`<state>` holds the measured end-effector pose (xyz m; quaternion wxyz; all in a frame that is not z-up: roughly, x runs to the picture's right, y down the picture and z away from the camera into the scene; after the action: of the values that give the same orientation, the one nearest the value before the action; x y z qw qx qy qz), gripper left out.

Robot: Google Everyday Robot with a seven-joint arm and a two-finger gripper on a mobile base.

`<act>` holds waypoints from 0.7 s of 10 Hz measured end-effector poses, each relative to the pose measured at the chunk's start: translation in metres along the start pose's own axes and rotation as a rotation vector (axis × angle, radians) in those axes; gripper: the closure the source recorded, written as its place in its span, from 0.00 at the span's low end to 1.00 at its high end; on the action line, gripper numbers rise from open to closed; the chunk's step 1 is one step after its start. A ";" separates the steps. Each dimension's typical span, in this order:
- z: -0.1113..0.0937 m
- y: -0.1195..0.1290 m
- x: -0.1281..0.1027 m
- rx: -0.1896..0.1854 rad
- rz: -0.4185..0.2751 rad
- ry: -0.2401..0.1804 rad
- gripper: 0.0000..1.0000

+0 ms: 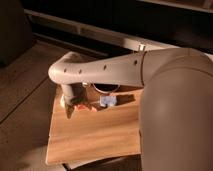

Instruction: Place the pepper on the white sponge

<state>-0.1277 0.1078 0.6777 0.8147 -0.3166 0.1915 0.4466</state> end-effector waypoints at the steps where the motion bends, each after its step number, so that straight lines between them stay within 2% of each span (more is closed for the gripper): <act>1: -0.005 0.008 0.004 0.000 -0.120 0.015 0.35; 4: -0.021 0.029 0.013 -0.017 -0.423 0.036 0.35; 5: -0.025 0.033 0.015 -0.024 -0.495 0.039 0.35; 6: -0.031 0.040 0.019 -0.043 -0.613 0.043 0.35; 7: -0.038 0.048 0.020 -0.075 -0.703 0.028 0.35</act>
<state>-0.1585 0.1128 0.6214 0.9036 -0.3990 0.0656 0.1411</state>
